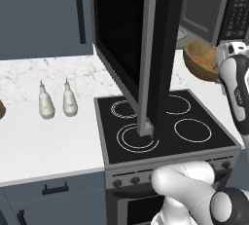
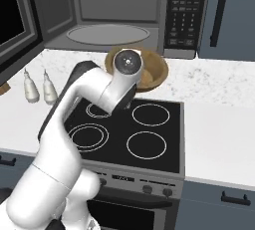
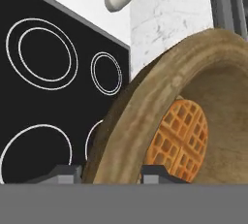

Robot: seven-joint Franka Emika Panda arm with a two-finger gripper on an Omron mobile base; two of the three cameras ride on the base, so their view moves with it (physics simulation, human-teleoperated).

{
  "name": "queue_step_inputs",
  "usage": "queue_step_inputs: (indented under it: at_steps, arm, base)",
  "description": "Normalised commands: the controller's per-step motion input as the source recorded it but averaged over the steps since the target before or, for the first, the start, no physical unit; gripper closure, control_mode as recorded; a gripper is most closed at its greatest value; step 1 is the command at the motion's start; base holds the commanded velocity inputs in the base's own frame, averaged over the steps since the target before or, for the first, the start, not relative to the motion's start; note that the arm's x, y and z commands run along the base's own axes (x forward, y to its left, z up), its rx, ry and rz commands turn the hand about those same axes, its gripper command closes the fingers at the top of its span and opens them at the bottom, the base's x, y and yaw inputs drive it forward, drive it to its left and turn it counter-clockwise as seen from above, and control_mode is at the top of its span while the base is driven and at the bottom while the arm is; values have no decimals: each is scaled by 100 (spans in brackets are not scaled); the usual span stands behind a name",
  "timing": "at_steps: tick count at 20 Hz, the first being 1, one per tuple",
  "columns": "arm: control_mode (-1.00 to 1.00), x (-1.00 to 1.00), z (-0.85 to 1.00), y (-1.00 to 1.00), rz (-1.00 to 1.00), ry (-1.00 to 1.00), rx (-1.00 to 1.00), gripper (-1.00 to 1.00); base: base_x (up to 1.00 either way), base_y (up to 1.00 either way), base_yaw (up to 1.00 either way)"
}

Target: Open the microwave, place the bowl with waffle inside the microwave, then close the microwave door and turn it on.

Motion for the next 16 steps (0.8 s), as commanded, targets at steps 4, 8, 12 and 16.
queue_step_inputs:
  at_steps: [4, 8, 12, 16]
  arm:
    - [-100, 2, 95, 69, 24, -21, -12, 100]
    - [-100, 21, 73, 77, 20, -19, -11, 100]
    - [-100, 94, 31, 79, 15, 1, -11, 100]
    - [-100, 100, 30, 44, 2, 1, -13, 100]
  base:
    - [0, 0, 0]
    - [0, 0, 0]
    - [0, 0, 0]
    - [0, 0, 0]
